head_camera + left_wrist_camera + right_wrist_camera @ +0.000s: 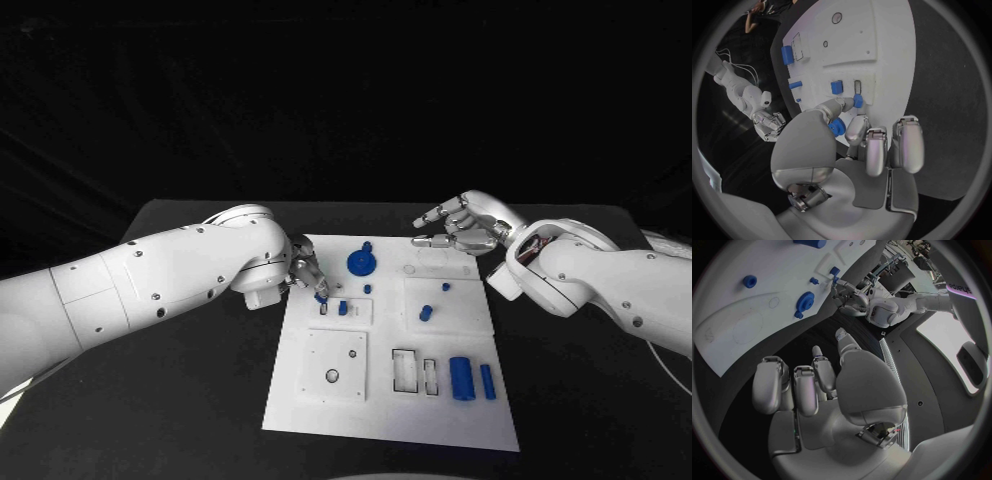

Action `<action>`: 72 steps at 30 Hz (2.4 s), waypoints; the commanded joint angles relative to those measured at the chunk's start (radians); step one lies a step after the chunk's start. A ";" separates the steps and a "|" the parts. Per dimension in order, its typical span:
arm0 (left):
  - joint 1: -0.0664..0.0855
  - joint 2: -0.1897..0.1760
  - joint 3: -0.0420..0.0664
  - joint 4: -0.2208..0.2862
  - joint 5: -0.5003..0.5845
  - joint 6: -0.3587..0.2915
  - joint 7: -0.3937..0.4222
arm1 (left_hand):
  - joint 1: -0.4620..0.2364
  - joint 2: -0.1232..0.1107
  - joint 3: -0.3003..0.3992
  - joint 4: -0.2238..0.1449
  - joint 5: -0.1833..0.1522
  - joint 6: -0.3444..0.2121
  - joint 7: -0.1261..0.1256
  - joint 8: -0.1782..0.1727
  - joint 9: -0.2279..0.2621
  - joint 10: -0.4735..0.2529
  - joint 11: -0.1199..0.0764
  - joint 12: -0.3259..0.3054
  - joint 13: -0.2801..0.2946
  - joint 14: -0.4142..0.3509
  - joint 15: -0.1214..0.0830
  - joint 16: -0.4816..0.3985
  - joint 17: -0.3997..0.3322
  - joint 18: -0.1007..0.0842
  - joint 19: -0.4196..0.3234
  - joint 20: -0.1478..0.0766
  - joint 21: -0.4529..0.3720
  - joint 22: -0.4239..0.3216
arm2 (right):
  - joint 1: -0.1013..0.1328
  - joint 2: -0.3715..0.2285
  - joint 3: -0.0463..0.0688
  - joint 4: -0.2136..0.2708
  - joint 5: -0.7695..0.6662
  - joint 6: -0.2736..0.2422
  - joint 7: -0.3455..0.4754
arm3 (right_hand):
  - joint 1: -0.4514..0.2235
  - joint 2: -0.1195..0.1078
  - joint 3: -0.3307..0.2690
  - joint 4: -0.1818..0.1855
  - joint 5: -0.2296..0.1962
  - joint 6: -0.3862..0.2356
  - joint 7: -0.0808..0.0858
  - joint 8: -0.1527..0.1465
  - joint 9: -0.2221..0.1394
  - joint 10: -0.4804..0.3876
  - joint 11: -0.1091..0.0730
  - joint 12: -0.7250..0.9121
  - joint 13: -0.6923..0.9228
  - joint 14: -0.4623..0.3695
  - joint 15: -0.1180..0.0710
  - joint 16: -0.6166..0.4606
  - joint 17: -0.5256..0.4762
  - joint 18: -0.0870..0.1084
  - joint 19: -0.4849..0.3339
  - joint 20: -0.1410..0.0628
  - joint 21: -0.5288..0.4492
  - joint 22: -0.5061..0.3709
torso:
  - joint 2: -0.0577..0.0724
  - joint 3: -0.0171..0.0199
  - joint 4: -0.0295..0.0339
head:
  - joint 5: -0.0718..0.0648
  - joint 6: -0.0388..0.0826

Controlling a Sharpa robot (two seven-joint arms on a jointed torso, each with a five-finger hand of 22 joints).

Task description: Assemble the parts on the task board

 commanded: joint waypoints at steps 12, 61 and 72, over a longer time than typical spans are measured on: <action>-0.002 -0.001 -0.003 0.007 -0.016 0.085 -0.068 | -0.006 0.013 -0.014 0.004 0.001 0.056 -0.063 0.104 0.090 0.021 -0.008 0.015 0.010 0.103 -0.010 0.003 0.263 -0.005 0.063 -0.008 0.009 0.141 | -0.001 0.000 0.000 0.002 0.000 0.017 0.011 | 0.000 0.008 -0.007 0.000 0.004 -0.001 -0.005 0.003 0.001 -0.006 0.000 0.000 0.075 0.067 0.005 -0.005 0.108 0.007 -0.004 0.001 -0.006 0.000 | 0.000 0.0001 0.0005 | -0.001 -0.003; -0.017 -0.008 -0.010 0.013 0.015 0.093 -0.094 | -0.023 0.041 -0.035 0.025 0.000 0.070 -0.069 0.100 0.096 0.033 -0.012 0.026 0.022 0.103 -0.013 0.003 0.263 -0.006 0.064 -0.012 0.009 0.143 | -0.001 -0.002 0.000 0.003 0.001 0.021 0.011 | 0.002 0.009 -0.008 0.000 0.004 -0.001 -0.005 0.003 0.001 -0.006 0.000 0.000 0.075 0.068 0.004 -0.005 0.109 0.007 -0.004 0.001 -0.007 0.000 | 0.000 0.0002 -0.0004 | -0.001 -0.012; -0.018 -0.012 -0.010 0.012 0.028 0.127 -0.111 | -0.052 0.047 -0.073 0.051 -0.002 0.088 -0.077 0.094 0.097 0.050 -0.017 0.069 0.074 0.103 -0.017 0.003 0.263 -0.007 0.066 -0.014 0.016 0.151 | -0.001 -0.003 0.000 0.003 0.001 0.021 0.011 | 0.003 0.009 -0.008 -0.001 0.005 -0.001 -0.005 0.004 0.001 -0.006 0.000 0.001 0.075 0.068 0.004 -0.005 0.108 0.007 -0.003 0.001 -0.007 0.000 | 0.000 0.0000 0.0000 | -0.001 -0.014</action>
